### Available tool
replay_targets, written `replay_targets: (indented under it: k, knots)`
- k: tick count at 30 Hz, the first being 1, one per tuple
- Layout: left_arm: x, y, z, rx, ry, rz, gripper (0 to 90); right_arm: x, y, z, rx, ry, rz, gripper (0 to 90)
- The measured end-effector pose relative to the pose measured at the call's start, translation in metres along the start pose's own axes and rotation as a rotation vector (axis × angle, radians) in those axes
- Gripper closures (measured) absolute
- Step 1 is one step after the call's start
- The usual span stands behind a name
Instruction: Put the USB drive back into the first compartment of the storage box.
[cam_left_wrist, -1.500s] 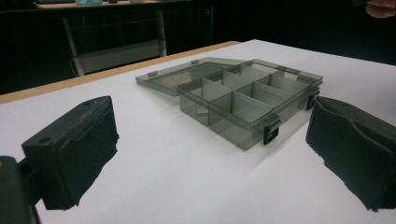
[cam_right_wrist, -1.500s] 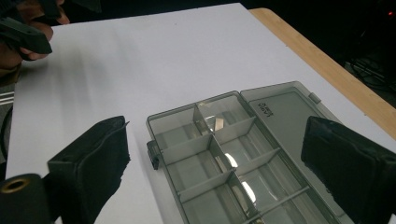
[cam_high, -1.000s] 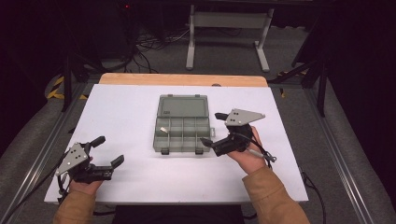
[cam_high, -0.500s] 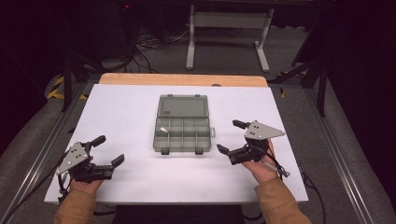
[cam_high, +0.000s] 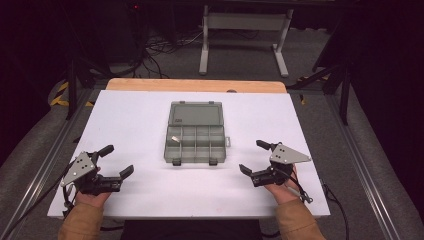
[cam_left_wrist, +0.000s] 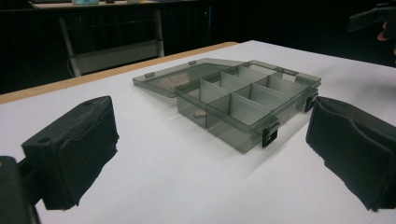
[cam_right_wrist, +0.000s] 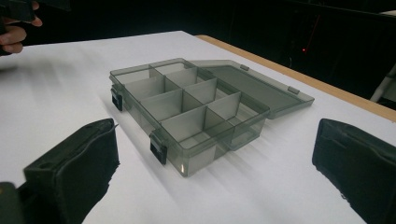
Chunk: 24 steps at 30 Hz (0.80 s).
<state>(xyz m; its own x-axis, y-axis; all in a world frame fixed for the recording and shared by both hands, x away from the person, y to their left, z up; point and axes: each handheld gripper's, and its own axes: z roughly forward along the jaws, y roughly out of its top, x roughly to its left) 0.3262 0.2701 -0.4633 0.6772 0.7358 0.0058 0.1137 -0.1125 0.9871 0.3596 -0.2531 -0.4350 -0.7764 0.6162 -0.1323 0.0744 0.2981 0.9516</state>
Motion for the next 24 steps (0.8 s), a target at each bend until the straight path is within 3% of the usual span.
replay_targets:
  k: [10, 24]
  knots:
    - [0.000, 0.000, 0.002, -0.003, -0.014, 0.001, 2.8, 0.003, -0.030, -0.006, 0.006, -0.023, 0.050, 0.7]
    - [0.002, -0.001, 0.003, -0.006, -0.019, -0.019, 2.4, 0.004, -0.031, -0.006, 0.003, -0.042, 0.045, 0.7]
